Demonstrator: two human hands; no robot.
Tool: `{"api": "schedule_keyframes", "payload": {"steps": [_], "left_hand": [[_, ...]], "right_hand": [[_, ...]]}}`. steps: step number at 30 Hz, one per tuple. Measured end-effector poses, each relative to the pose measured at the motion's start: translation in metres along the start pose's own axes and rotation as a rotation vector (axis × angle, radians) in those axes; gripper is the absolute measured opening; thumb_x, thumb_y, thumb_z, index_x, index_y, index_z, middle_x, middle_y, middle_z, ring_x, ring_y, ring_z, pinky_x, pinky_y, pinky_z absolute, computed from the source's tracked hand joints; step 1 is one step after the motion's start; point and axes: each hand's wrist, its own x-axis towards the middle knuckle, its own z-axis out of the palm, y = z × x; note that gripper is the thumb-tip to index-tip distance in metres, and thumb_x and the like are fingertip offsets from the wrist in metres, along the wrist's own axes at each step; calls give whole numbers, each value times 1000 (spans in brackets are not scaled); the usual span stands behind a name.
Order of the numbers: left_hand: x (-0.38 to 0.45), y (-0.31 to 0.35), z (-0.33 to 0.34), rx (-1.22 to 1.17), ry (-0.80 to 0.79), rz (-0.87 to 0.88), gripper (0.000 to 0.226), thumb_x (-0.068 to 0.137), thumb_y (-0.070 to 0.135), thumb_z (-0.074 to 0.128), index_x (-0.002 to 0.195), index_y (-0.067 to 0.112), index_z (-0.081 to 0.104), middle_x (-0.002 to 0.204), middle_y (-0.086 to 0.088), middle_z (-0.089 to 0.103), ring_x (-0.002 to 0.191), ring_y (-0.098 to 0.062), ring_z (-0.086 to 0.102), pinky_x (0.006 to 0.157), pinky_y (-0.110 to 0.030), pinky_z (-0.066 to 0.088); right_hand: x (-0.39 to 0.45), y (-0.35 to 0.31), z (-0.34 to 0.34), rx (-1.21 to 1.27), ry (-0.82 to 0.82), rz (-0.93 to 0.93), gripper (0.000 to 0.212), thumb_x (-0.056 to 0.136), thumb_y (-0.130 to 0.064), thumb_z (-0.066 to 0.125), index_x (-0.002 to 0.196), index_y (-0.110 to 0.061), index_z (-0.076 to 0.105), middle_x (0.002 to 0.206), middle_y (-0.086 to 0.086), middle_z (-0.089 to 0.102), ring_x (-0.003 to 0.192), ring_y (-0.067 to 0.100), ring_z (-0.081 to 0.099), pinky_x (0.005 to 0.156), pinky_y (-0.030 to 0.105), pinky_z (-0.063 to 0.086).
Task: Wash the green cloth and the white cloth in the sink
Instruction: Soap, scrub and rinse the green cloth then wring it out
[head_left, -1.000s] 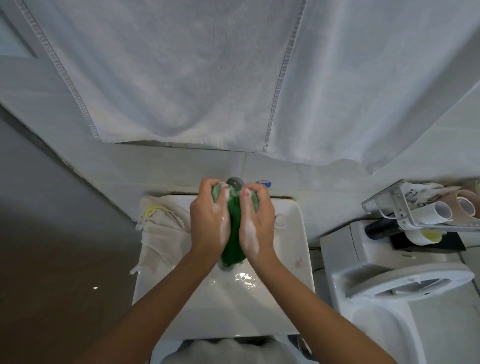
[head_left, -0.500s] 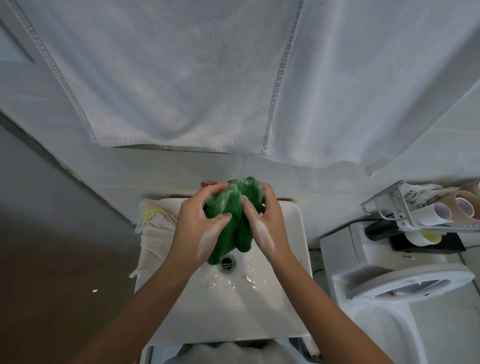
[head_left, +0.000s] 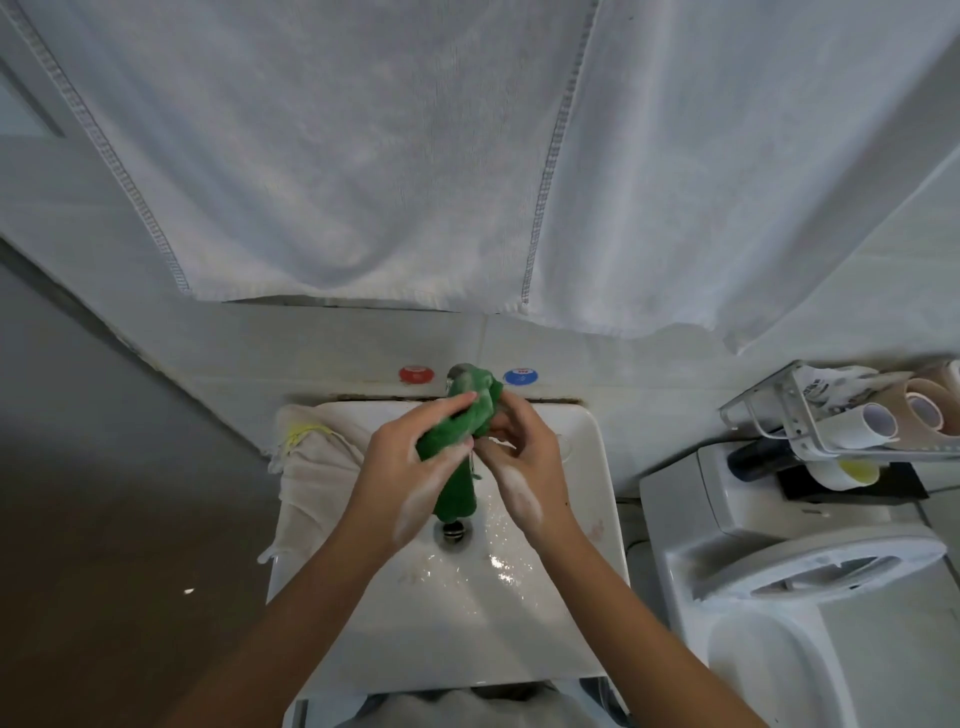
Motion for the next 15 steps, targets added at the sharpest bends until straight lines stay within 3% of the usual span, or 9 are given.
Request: {"api": "schedule_keyframes", "payload": {"steps": [3,6,9,12,15], "left_hand": [[-1,-2,-2,-179,-120,-98,35,92,14,58,126,25,58,124,13,60,115,3,55,92,-15,47],[4,-6,-6,-367,-62,-171,25,97,9,48,114,14,67,115,4,68,111,-12,62,84,-27,54],[7,-12,-5,-218,20,-74,33,91,-2,56,117,17,58,113,0,64,95,-10,66,70,-20,54],[9,-20,-1,-7,54,-28,32,85,3,66,110,23,60,110,4,61,94,-4,61,67,-12,50],[9,-25,1,60,126,0,21,85,4,66,100,18,66,95,11,66,89,2,61,69,-7,47]], "right_hand": [[4,1,1,43,105,7,40,88,10,55,120,-11,64,101,10,72,97,23,68,89,39,55],[5,0,1,58,152,7,36,91,7,55,122,-8,65,109,8,72,103,22,68,94,44,54],[3,-5,2,101,144,24,39,91,10,53,123,-7,65,108,9,73,101,21,69,91,38,56],[-1,-9,6,161,139,15,38,90,13,54,122,-4,65,103,12,74,95,21,71,84,30,58],[-4,-9,8,132,106,-5,34,90,10,56,107,-17,66,93,10,74,88,20,72,76,28,58]]}}
